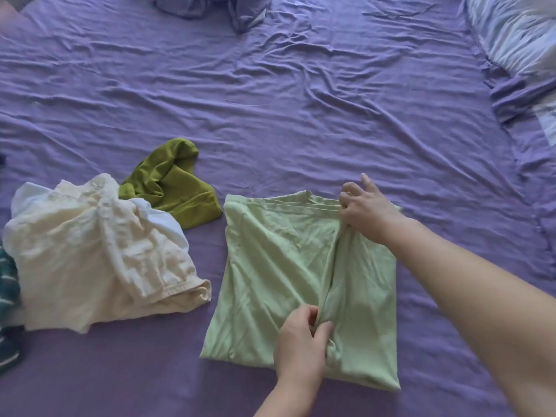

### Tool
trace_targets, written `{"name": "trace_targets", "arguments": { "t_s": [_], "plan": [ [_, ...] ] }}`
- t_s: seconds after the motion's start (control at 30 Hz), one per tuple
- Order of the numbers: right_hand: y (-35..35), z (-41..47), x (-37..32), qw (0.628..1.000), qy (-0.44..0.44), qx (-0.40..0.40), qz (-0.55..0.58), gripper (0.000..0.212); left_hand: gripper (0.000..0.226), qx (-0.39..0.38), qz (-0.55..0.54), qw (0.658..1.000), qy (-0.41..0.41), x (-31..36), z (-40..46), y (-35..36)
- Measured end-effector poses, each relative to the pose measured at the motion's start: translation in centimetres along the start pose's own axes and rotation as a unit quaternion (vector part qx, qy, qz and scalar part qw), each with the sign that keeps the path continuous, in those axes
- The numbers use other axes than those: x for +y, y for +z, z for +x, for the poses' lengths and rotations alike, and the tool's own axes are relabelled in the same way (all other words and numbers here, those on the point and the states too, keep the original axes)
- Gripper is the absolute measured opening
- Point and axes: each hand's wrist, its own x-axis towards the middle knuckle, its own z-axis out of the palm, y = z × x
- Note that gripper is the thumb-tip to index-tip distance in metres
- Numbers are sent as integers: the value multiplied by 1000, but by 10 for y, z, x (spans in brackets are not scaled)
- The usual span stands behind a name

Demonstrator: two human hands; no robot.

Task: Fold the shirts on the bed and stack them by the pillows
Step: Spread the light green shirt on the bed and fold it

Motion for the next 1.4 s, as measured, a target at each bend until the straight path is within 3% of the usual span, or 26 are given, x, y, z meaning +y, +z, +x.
{"name": "trace_targets", "arguments": {
  "t_s": [0.27,0.43,0.5,0.6,0.73,0.87,0.93,1.0,1.07,1.17,1.23,1.3,1.4],
  "plan": [
    [-71,40,-54,986,-50,109,115,25,24,92,-16,995,-37,-35,-11,-80],
    [-91,74,-105,980,-62,142,123,25,9,134,7,989,-60,-64,-8,-119],
    [-87,84,-119,977,-48,148,144,32,11,141,55,988,-33,-70,-2,-124],
    [-65,82,-133,969,9,108,224,55,37,174,116,976,61,-71,8,-124],
    [-9,37,-132,957,108,39,266,64,63,82,190,971,117,-59,27,-113],
    [42,-35,-131,908,217,24,357,64,77,68,198,976,51,-43,52,-105],
    [58,-73,-140,893,227,42,387,63,82,77,213,973,34,-41,56,-103],
    [66,-109,-158,900,198,98,377,47,84,71,240,968,26,-42,47,-103],
    [66,-138,-176,911,155,137,357,53,83,80,315,944,59,-44,28,-104],
    [68,-161,-193,916,82,159,360,39,59,74,392,869,291,-57,0,-102],
    [71,-165,-199,911,62,126,387,55,44,11,404,825,395,-68,-8,-99],
    [72,-164,-200,904,60,121,405,62,51,-58,428,818,381,-75,-6,-99],
    [75,-160,-197,893,63,198,398,41,64,-93,476,803,345,-76,0,-98]
  ]
}}
